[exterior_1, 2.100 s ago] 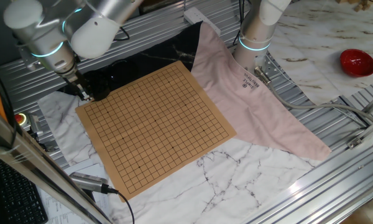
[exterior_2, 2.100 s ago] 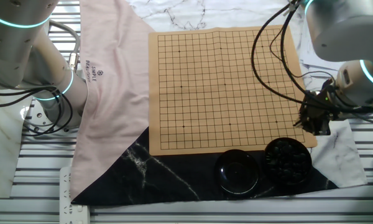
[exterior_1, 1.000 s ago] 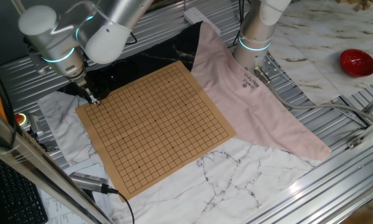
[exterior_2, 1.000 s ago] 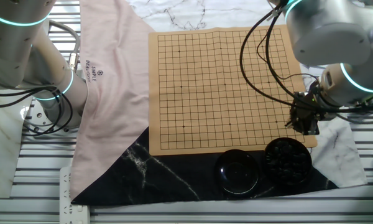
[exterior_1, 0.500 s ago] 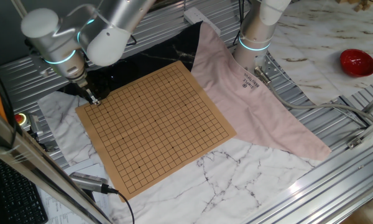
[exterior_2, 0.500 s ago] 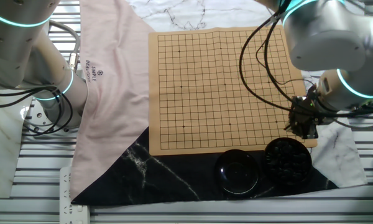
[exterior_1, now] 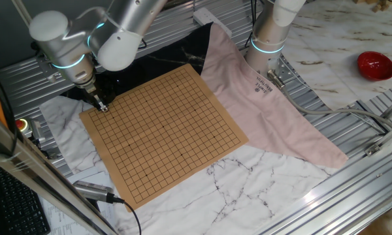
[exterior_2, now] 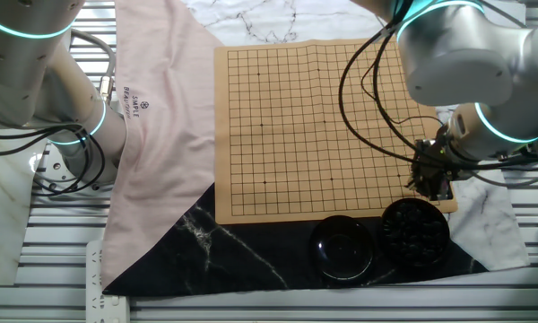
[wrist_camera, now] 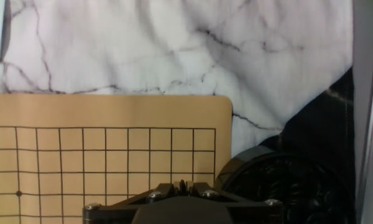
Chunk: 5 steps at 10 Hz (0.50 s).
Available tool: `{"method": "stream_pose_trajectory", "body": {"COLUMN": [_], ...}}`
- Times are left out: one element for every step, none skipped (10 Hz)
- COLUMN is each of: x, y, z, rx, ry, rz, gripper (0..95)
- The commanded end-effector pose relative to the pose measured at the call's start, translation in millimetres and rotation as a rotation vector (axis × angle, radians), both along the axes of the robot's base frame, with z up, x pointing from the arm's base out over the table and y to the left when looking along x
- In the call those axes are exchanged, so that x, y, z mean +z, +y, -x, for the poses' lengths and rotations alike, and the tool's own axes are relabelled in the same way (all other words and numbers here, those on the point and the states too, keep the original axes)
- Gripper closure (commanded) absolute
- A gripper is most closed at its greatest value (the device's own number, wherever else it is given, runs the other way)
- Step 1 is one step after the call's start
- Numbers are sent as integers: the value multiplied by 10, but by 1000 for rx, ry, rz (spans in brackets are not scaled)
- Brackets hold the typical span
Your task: Play the first move as black on the 3-4 point in the upper right corner of the Go board
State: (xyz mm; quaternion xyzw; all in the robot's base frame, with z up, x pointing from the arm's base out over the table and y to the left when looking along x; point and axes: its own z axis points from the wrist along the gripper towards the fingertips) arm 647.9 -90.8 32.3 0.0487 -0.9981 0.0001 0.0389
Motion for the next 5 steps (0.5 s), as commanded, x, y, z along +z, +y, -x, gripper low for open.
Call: {"method": "stream_pose_trajectory", "body": {"x": [-13,-28,-45,-63,-78], "y": [-2,-9,-14,-21,-25], "z": [-9,-12,-15,-18,-20], "rx": [-1,-1,0,0,0], "ry": [1,0,-1,-3,-3], "rz": [1,2,3,1,-4], "gripper": [950,950,950,950,950]}}
